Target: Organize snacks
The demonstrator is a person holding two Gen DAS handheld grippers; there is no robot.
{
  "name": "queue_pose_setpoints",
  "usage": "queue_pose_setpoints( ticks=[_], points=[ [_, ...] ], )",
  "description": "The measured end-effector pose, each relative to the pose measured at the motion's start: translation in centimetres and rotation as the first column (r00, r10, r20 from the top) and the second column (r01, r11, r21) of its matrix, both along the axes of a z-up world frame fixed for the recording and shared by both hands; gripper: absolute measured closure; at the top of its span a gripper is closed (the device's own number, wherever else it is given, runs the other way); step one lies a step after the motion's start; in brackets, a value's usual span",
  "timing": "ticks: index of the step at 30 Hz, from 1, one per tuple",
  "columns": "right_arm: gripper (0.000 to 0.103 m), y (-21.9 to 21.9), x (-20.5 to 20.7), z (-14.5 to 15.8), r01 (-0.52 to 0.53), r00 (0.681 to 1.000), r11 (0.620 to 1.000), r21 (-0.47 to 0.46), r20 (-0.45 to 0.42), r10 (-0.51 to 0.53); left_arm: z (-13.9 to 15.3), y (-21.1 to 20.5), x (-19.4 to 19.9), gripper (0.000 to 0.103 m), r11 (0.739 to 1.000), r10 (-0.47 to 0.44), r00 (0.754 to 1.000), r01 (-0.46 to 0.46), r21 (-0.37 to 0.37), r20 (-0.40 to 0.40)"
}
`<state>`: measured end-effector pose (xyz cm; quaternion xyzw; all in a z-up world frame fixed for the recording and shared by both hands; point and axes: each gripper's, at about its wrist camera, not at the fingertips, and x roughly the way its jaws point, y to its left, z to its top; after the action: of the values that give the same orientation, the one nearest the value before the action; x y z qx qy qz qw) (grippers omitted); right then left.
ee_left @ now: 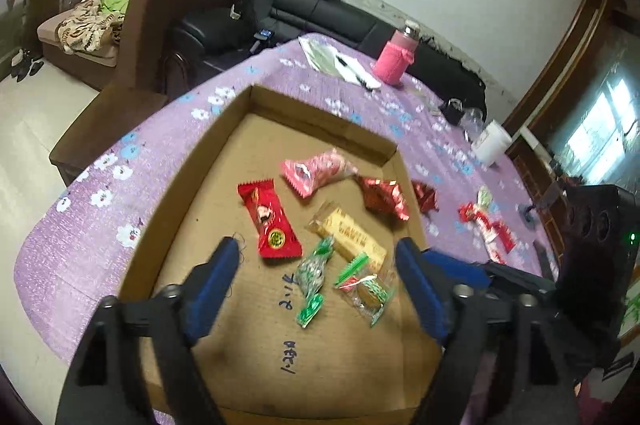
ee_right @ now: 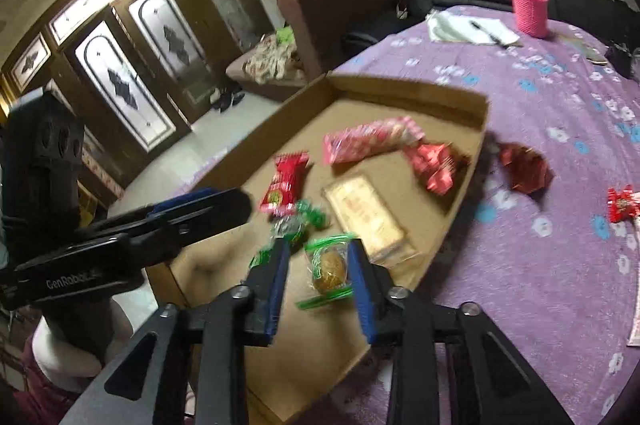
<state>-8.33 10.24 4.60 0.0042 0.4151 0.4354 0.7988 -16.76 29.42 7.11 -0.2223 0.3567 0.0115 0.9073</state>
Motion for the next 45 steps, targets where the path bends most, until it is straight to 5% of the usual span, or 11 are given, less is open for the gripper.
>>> queue_pose_setpoints(
  ticks=[5,9,20,30,33,38,45],
  points=[
    [0.061,-5.7,3.5,2.2,0.199,0.979,0.979,0.045,0.037,-0.200,0.6,0.2,-0.4,0.017,0.998,-0.022,0.999,0.025,-0.064,0.043],
    [0.061,-9.0,8.7,1.5,0.365,0.931,0.931,-0.017,0.012,-0.365,0.4,-0.6,-0.1,0.017,0.995,-0.050,0.998,0.052,-0.080,0.033],
    [0.062,-3.1,16.2,-2.6,0.331,0.940,0.916,-0.228,-0.007,-0.341,1.3,-2.7,-0.1,0.017,0.994,-0.084,0.996,0.087,-0.074,0.039],
    [0.069,-6.5,8.5,-3.8,0.124,0.990,0.913,-0.389,-0.016,-0.141,1.4,-4.8,1.3,0.017,0.982,-0.171,0.984,0.174,-0.074,0.046],
    [0.069,-11.6,6.6,-1.9,0.178,0.982,0.941,-0.288,-0.008,-0.188,1.4,-6.5,1.9,0.017,0.969,-0.232,0.972,0.235,-0.071,0.045],
    [0.054,-19.7,5.9,0.5,0.371,0.929,0.903,-0.218,0.068,-0.365,1.5,-10.7,2.9,0.017,0.937,-0.347,0.938,0.348,-0.033,0.029],
    [0.054,-21.7,6.4,-2.0,0.433,0.899,0.864,-0.255,0.055,-0.435,0.0,-17.0,4.2,0.017,0.894,-0.446,0.893,0.448,0.013,-0.063]
  ],
)
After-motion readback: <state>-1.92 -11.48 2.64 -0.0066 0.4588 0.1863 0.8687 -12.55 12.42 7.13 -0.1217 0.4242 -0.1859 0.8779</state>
